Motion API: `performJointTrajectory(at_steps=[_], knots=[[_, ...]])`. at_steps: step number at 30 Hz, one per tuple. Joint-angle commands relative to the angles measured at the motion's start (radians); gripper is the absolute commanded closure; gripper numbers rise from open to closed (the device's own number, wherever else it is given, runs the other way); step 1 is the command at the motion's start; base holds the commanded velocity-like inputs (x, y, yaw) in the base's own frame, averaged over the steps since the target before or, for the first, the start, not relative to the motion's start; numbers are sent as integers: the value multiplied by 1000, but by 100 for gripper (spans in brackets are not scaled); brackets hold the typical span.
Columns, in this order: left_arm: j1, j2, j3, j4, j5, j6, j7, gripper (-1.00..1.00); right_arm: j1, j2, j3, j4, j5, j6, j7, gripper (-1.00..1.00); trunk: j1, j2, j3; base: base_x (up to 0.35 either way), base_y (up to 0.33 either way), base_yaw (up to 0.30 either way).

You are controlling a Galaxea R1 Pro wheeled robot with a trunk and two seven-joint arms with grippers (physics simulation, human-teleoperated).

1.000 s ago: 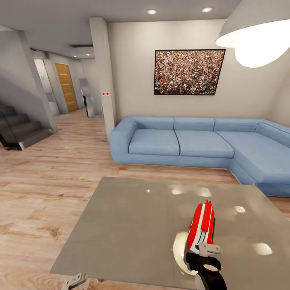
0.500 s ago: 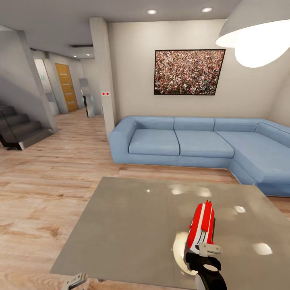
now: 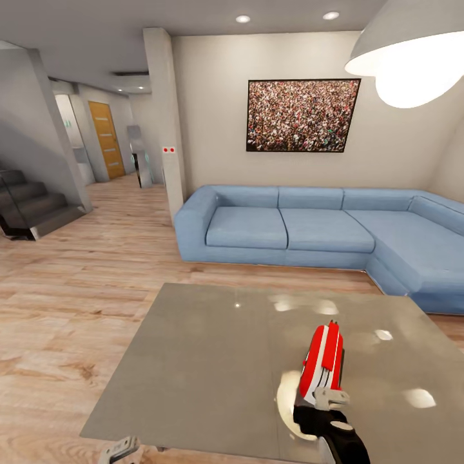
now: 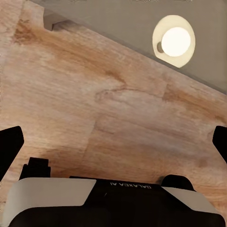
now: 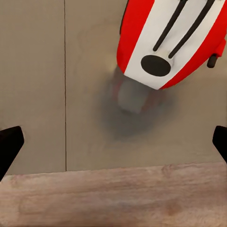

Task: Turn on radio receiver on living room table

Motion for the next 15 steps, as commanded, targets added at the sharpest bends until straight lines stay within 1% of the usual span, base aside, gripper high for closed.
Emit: performJointTrajectory(at_steps=[1, 2, 6, 10, 15], knots=[[0, 1, 0, -1, -1, 0, 0, -100, -1, -11, 0, -10, 0, 10, 28, -100, 0, 0, 0, 0, 0, 0], [0, 3, 0, -2, -1, 0, 0, -100, -2, -21, -1, -21, 0, 20, 49, -100, 0, 0, 0, 0, 0, 0], [0, 13, 1, -2, -3, 0, 1, -100, -3, -43, -1, -43, 0, 64, 78, -100, 0, 0, 0, 0, 0, 0], [0, 22, 1, -1, -3, 1, 1, -100, -3, -53, -1, -54, 1, 91, 86, -100, 0, 0, 0, 0, 0, 0], [0, 25, 1, -1, -3, 1, 1, -100, -3, -60, -2, -63, 0, 99, 88, -100, 0, 0, 0, 0, 0, 0]])
